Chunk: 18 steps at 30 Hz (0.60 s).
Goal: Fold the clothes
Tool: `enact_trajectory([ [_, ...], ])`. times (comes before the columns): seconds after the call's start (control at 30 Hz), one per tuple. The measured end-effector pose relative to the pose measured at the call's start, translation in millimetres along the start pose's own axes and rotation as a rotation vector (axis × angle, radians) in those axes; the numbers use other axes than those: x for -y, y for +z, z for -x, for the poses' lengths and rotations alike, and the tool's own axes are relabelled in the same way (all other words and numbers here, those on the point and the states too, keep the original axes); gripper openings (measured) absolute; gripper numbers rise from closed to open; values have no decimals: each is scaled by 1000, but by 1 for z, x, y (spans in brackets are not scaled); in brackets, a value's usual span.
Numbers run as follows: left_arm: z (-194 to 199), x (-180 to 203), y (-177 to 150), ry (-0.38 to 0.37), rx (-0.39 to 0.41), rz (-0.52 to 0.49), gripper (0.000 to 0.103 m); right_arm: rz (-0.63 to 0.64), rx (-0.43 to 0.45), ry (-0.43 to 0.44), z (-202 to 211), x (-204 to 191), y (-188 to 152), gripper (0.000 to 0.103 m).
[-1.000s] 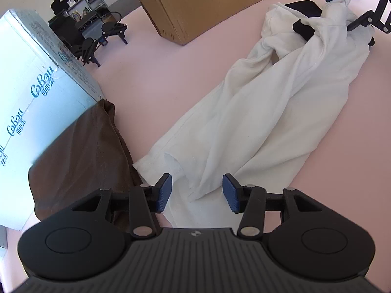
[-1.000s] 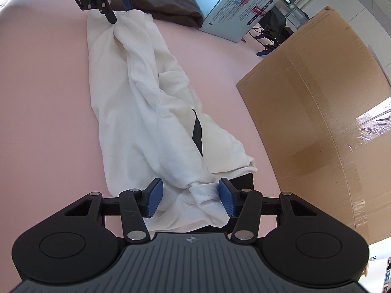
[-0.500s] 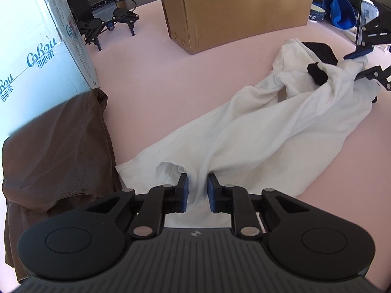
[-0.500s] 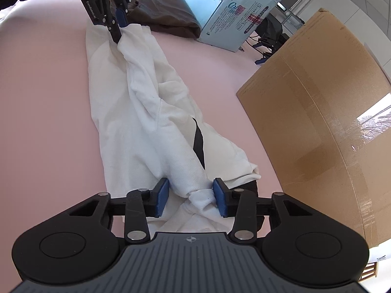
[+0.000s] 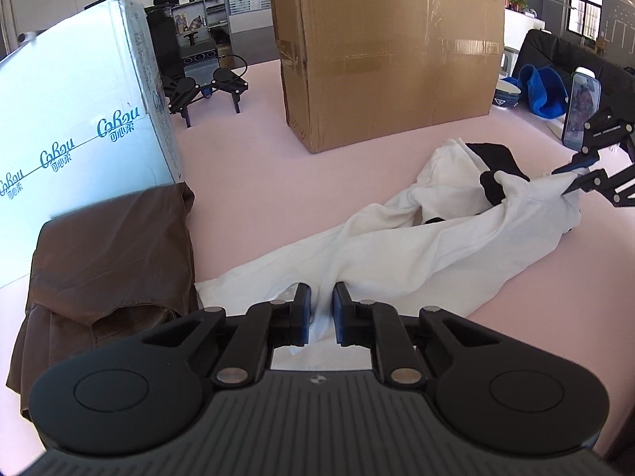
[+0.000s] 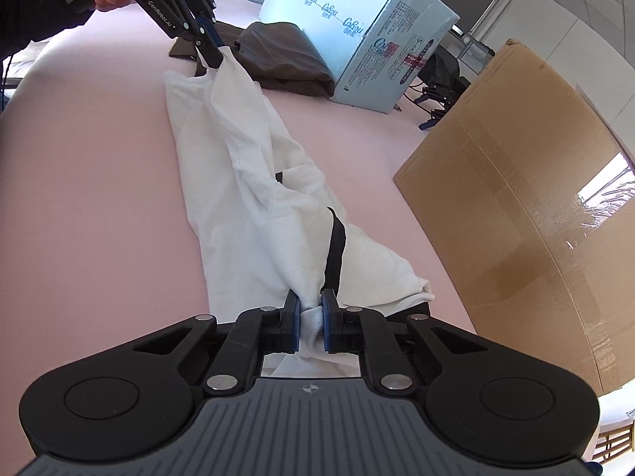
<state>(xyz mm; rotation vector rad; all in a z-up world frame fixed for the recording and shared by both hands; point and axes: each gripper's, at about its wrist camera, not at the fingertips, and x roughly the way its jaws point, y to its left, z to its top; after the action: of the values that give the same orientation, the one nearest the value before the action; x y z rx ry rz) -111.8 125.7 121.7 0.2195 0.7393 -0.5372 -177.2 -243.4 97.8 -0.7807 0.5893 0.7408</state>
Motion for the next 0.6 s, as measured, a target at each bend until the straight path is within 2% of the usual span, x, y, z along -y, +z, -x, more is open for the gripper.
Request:
enact_trajectory([
  [0.17,46,0,-16,-27,49,97,10,7,49,54,35,-19,-1,9],
  [0.3,56,-12,-8,-59,57,157,11,-30,82,65,50,-9,-1,9],
  [0.4,29,-31,11,-63,-19,201,11,-77,68,92,33,21,2,9],
  [0.5,-22,-60,30,-74,-143,308,13,-155,17,145,-7,62,8,9],
  [0.6,-69,-78,40,-16,-229,334,14,-195,-59,146,-53,93,13,9],
])
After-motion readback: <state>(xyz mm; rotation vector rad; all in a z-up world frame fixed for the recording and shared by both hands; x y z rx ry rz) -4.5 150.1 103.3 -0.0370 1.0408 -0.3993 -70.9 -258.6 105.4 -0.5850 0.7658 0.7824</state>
